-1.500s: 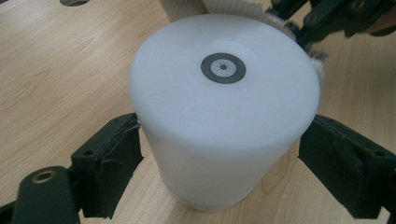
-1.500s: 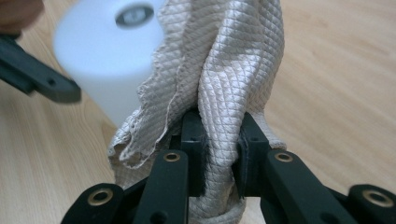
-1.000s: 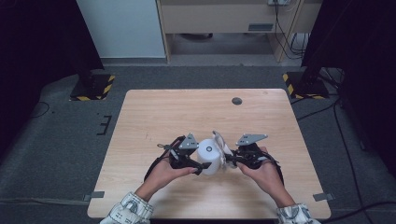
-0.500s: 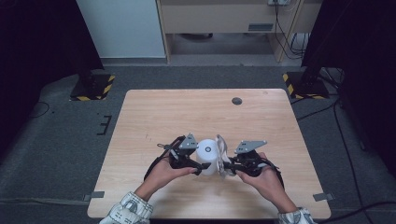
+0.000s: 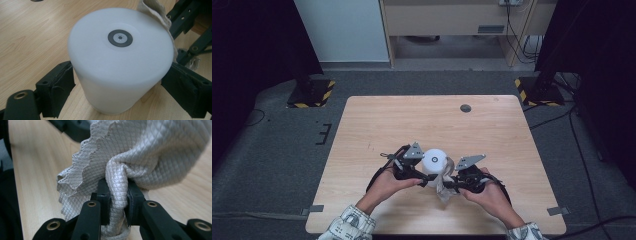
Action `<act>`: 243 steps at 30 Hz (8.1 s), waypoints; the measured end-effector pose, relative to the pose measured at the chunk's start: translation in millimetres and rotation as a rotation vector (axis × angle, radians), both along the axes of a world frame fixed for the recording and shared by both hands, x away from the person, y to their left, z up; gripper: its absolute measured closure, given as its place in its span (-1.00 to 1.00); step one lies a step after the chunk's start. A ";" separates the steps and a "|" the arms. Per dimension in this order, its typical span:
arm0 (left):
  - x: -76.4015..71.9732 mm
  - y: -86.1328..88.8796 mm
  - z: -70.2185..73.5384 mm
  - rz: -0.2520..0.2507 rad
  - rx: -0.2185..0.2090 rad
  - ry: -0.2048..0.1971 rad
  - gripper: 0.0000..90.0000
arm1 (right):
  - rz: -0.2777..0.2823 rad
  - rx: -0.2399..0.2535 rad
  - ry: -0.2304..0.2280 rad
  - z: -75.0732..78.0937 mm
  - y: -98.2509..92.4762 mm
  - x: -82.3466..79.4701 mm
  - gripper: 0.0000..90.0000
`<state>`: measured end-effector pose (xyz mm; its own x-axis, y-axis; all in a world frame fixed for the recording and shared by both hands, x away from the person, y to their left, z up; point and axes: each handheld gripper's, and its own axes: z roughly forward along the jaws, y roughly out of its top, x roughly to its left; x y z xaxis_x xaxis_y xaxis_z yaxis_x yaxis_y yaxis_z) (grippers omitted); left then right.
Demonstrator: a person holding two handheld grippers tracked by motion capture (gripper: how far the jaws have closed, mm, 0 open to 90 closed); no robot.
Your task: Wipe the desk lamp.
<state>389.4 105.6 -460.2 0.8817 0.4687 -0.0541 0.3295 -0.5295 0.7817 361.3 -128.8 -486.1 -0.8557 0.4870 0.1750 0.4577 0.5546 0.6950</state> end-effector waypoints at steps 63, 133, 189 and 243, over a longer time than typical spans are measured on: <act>31.7 -7.9 23.2 -0.032 -0.124 0.087 -0.48 | -0.136 0.163 0.000 20.5 -34.5 20.3 0.70; 31.6 -3.1 21.4 -0.022 -0.142 0.111 -0.46 | 0.060 0.149 0.018 6.5 36.6 -8.3 0.70; 32.2 -2.4 20.6 -0.019 -0.148 0.112 -0.46 | -0.062 0.053 0.036 2.8 -6.5 2.9 0.70; 32.3 -1.7 19.7 -0.015 -0.154 0.121 -0.46 | 0.010 0.137 0.021 13.8 13.2 -8.5 0.71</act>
<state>421.7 103.9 -440.5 0.8714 0.4334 -0.2299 0.4186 -0.4124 0.8091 352.8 -115.6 -472.4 -0.8557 0.4491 0.2571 0.4680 0.4594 0.7550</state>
